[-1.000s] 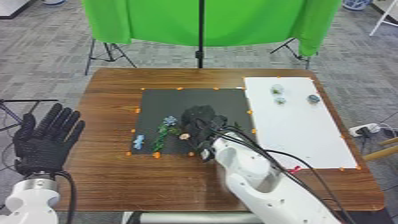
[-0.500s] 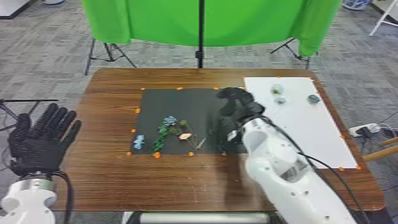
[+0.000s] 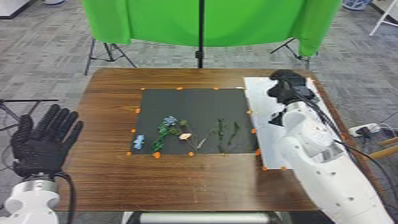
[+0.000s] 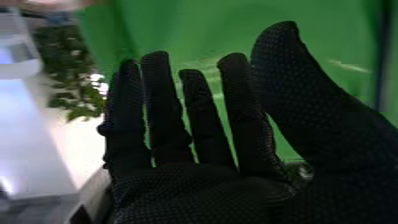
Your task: Arrange flowers
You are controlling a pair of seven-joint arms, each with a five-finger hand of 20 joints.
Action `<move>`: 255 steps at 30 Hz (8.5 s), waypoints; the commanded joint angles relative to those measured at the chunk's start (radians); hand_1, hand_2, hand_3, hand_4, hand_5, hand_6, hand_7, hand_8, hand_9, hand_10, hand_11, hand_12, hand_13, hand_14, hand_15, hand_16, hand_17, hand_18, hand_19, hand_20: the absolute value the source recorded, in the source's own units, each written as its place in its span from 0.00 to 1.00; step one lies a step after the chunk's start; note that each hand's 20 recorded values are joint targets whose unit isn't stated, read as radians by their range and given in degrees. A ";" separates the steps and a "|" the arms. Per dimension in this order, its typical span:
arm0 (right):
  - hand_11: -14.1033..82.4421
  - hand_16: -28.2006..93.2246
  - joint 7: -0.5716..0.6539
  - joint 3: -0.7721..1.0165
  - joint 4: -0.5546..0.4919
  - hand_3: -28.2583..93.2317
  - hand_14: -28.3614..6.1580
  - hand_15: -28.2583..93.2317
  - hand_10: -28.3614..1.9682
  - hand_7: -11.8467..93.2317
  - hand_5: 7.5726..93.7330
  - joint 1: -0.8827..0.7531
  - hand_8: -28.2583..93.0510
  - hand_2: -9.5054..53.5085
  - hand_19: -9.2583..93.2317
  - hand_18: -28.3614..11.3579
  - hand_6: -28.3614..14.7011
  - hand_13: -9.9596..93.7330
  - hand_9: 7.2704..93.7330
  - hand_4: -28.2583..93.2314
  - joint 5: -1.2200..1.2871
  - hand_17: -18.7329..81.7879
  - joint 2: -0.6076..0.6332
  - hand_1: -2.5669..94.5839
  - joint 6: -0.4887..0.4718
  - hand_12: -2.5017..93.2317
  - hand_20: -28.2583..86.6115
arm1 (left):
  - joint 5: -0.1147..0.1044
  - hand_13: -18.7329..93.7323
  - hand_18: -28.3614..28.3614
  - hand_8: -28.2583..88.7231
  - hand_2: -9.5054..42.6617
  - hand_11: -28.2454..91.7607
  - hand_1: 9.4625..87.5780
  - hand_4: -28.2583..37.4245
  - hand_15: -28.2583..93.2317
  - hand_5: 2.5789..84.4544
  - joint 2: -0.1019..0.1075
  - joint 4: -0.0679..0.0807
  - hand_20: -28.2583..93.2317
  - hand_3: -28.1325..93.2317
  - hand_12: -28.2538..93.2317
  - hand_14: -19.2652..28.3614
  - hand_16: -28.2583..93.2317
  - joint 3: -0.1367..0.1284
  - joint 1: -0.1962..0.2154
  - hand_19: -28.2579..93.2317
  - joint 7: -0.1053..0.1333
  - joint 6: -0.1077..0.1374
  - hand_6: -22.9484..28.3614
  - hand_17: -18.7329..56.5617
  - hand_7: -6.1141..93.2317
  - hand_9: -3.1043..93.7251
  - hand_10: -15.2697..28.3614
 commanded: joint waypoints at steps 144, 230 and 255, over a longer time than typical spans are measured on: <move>0.24 0.52 -0.017 0.015 0.393 0.68 0.66 0.41 0.66 0.26 0.68 0.175 0.19 0.01 0.82 0.30 0.74 0.72 0.74 0.00 -0.004 0.46 0.030 0.68 -0.318 0.23 0.61 | -0.007 0.51 0.75 0.17 0.43 0.39 0.24 0.00 0.48 0.59 -0.006 0.004 0.35 0.79 0.33 0.70 0.20 0.029 0.015 0.53 -0.031 -0.008 0.63 0.19 0.16 0.50 0.68; 0.26 0.41 -0.142 -0.068 0.485 0.83 0.60 0.42 0.65 0.26 0.52 0.317 0.12 0.00 0.73 0.28 0.74 0.62 0.55 0.00 -0.122 0.40 -0.073 0.62 -0.439 0.16 0.47 | -0.009 0.51 0.75 0.16 0.45 0.40 0.24 0.00 0.50 0.59 0.008 0.005 0.35 0.79 0.33 0.70 0.19 0.043 -0.032 0.53 -0.055 0.048 0.64 0.19 0.18 0.50 0.68; 0.20 0.57 -0.118 0.001 -0.262 0.73 0.68 0.41 0.64 0.26 0.74 -0.224 0.20 0.00 0.78 0.25 0.73 0.76 0.81 0.00 0.106 0.46 0.067 0.70 -0.231 0.31 0.59 | -0.001 0.51 0.75 0.17 0.44 0.40 0.24 0.00 0.49 0.59 -0.014 0.007 0.35 0.79 0.32 0.70 0.19 0.043 -0.007 0.53 -0.055 0.026 0.64 0.19 0.16 0.50 0.68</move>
